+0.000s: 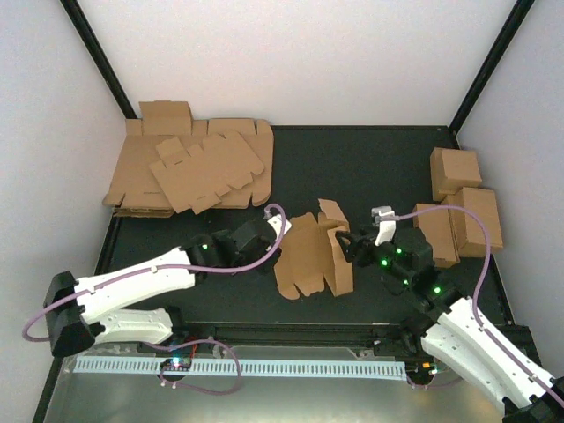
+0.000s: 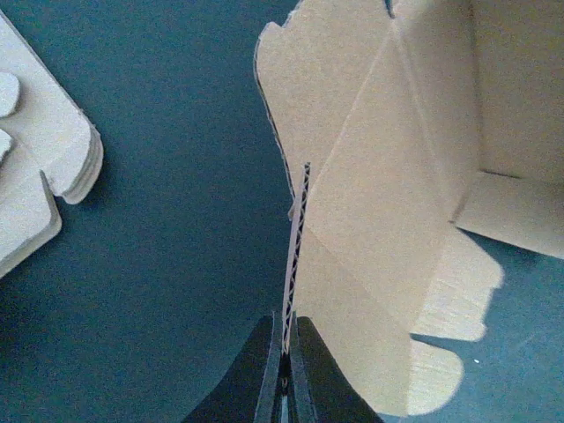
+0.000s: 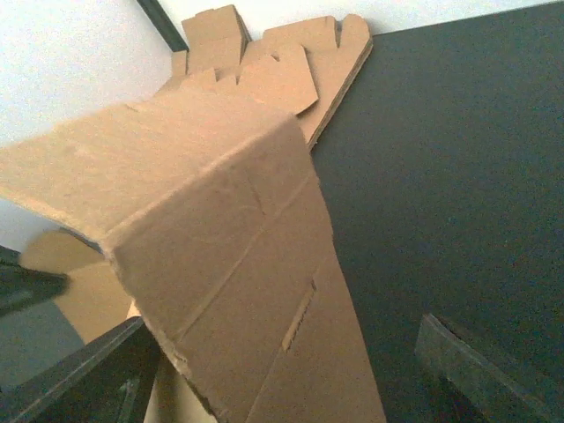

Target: Fold the paper box

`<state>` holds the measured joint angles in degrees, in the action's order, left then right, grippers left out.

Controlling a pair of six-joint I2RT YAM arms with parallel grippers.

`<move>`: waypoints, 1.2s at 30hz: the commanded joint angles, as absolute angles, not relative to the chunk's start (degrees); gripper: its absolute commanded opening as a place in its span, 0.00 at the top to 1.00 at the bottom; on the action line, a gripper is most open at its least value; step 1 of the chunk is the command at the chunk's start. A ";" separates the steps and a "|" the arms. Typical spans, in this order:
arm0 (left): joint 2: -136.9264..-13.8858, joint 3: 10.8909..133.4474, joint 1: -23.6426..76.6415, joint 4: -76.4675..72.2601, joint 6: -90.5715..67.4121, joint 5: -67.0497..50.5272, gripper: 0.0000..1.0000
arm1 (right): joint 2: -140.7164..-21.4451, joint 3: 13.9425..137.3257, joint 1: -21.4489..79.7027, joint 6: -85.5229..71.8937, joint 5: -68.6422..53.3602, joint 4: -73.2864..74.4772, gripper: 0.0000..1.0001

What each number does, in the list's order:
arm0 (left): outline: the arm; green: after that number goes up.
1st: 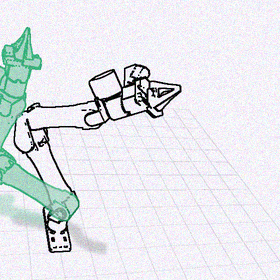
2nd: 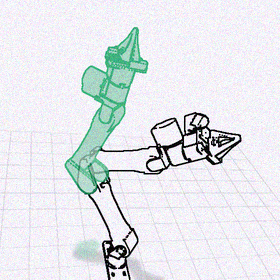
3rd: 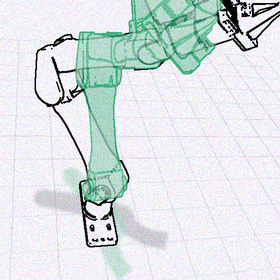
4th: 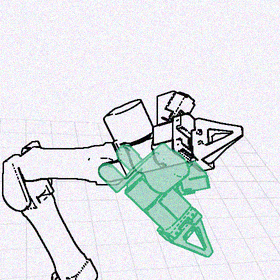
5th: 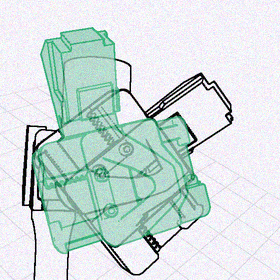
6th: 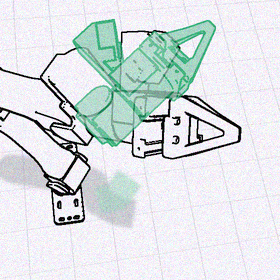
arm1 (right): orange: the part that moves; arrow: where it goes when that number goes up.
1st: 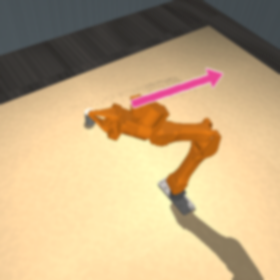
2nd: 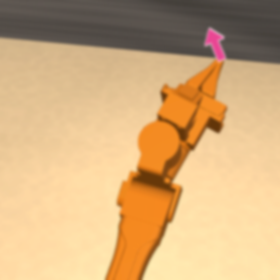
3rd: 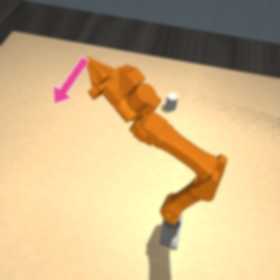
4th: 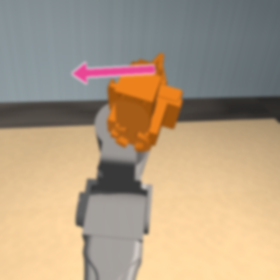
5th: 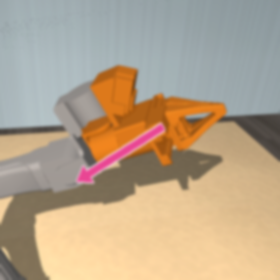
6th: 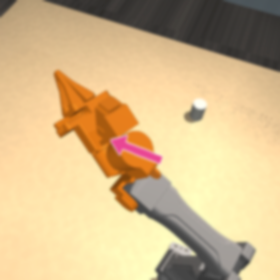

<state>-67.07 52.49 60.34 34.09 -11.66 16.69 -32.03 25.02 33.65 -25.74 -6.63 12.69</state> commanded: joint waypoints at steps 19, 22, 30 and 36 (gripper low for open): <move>-60.13 47.73 64.53 28.28 -11.68 20.93 0.89 | -41.40 24.85 33.40 -22.26 -9.92 5.37 0.40; -59.33 45.86 64.60 27.32 -14.05 20.89 0.84 | -42.79 24.76 33.40 -20.47 -10.86 4.27 0.41; -53.06 44.77 63.19 26.51 -16.92 21.83 0.50 | -45.31 26.67 33.42 -15.68 -15.29 3.28 0.43; -46.71 48.37 58.75 26.92 -16.95 16.63 0.33 | -46.71 28.40 33.43 -13.19 -15.64 4.63 0.43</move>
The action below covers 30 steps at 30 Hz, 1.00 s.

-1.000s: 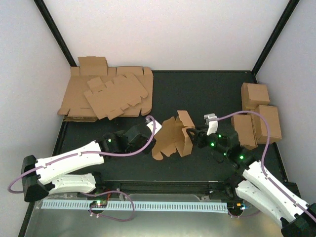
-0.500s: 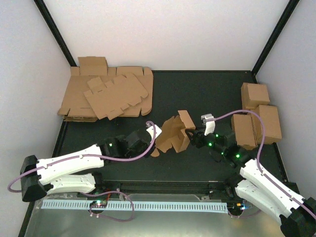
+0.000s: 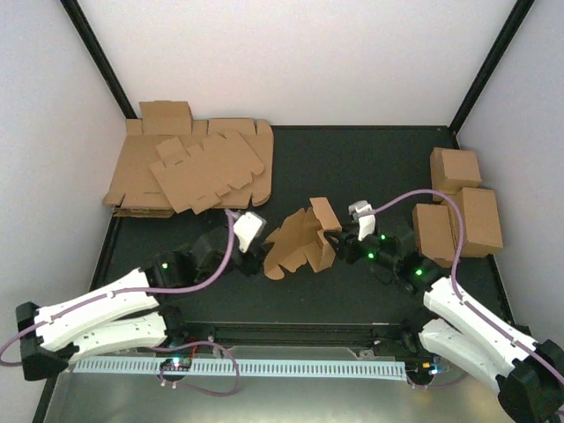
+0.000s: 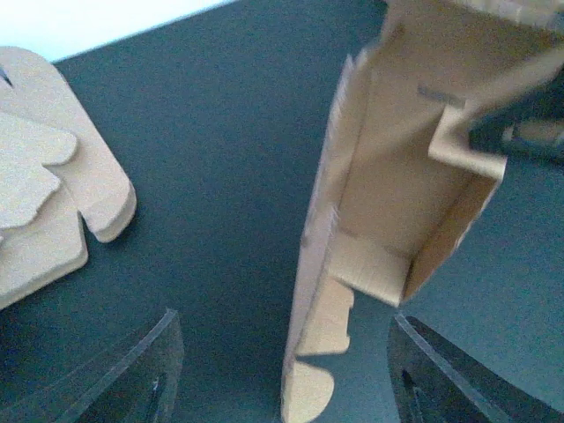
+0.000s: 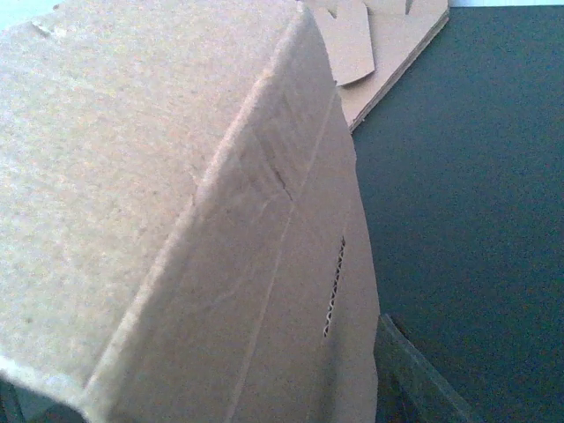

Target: Fold the paper box

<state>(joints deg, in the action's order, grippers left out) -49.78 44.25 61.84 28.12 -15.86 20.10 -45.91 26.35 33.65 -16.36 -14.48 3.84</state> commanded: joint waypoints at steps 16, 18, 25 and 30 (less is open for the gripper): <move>-73.52 64.63 28.80 21.00 -14.18 -35.97 0.34 | -50.53 31.01 33.46 -10.91 -17.68 4.60 0.43; -78.48 68.15 28.30 23.27 -13.04 -38.04 0.34 | -50.69 31.16 33.49 -10.77 -17.79 4.69 0.43; -90.92 74.76 26.84 23.45 -12.74 -48.63 0.37 | -51.30 31.45 33.49 -10.59 -18.26 4.82 0.43; -95.24 77.32 27.00 26.48 -10.65 -51.13 0.39 | -51.66 31.73 33.46 -10.55 -18.21 4.84 0.43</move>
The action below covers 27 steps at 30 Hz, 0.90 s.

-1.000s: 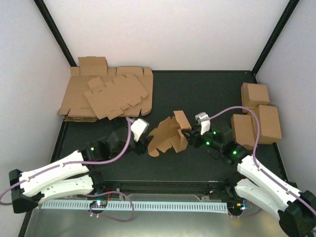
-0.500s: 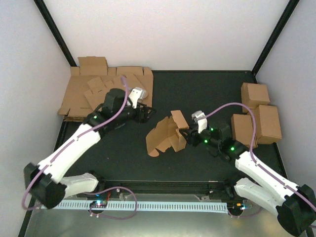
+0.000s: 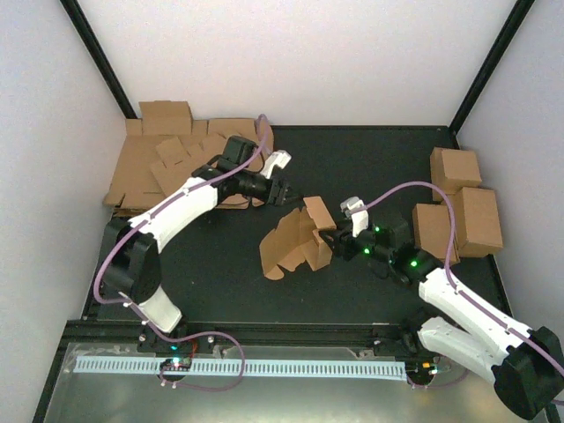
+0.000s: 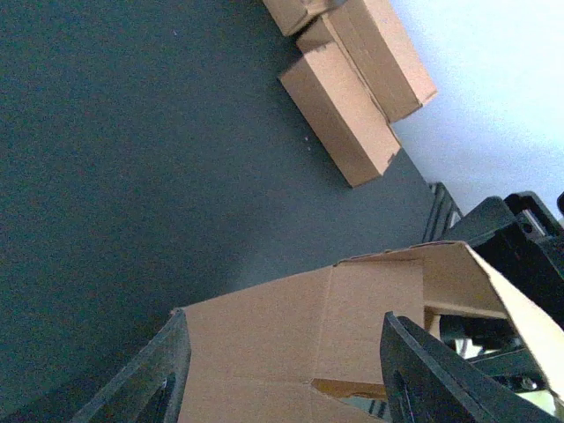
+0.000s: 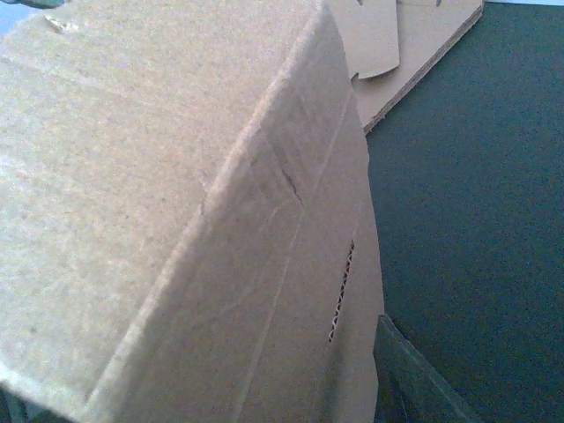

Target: Fold the paper box

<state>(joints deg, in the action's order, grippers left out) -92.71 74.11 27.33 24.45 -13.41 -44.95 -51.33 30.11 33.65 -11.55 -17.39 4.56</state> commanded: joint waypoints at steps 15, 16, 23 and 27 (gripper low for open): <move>-100.16 78.22 29.43 30.86 -6.76 -51.64 0.40 | -52.29 31.88 33.48 -10.45 -18.13 5.11 0.44; -100.11 78.25 29.48 30.73 -6.77 -51.83 0.40 | -52.29 31.90 33.46 -10.46 -18.11 5.22 0.44; -98.59 77.91 29.51 29.58 -7.42 -52.15 0.39 | -52.29 31.98 33.48 -10.54 -17.69 5.56 0.44; -99.17 77.95 29.60 31.18 -6.66 -51.90 0.38 | -52.57 32.11 33.53 -10.50 -17.40 5.87 0.44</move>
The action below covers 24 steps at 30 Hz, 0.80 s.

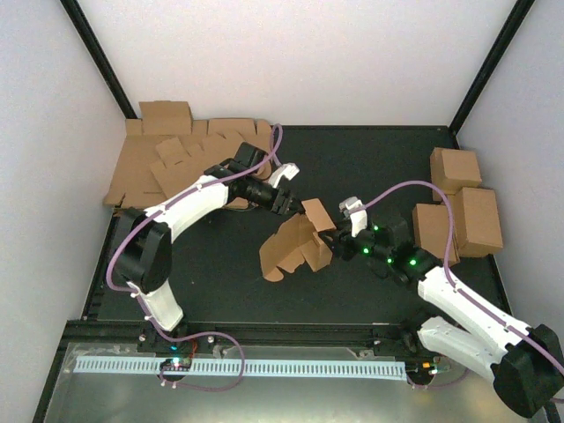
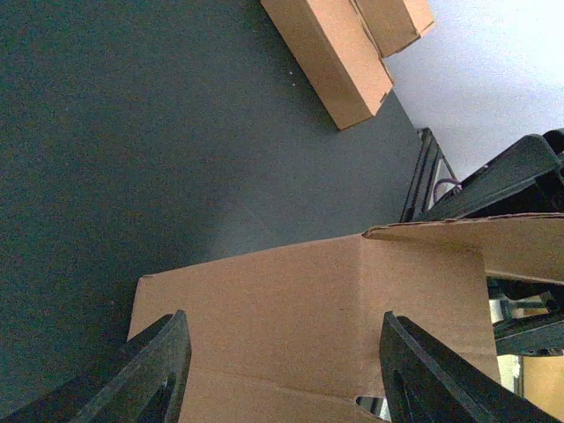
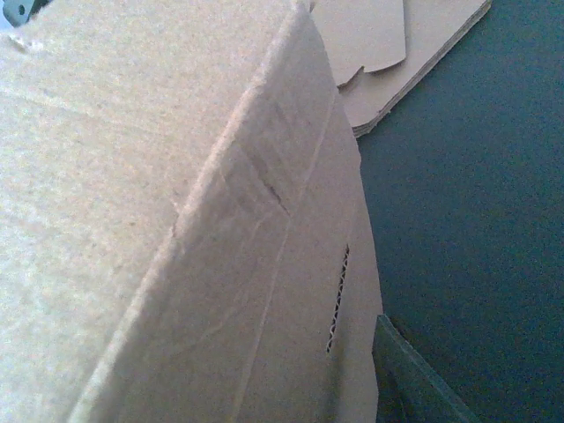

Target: Fold the paper box

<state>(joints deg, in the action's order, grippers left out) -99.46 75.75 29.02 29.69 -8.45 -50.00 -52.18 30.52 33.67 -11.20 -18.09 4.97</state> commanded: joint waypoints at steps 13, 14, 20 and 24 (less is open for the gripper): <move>-98.43 76.68 29.75 29.01 -7.07 -57.30 0.39 | -52.88 32.08 33.48 -10.63 -17.58 5.89 0.44; -98.68 76.62 29.84 29.49 -6.81 -57.08 0.40 | -52.91 32.08 33.41 -10.69 -17.64 5.84 0.44; -100.31 75.85 30.48 30.49 -6.50 -55.52 0.43 | -52.84 32.15 33.51 -10.72 -17.67 6.04 0.44; -101.37 75.75 30.50 31.28 -6.36 -53.83 0.46 | -52.61 32.32 33.54 -10.77 -17.67 6.21 0.44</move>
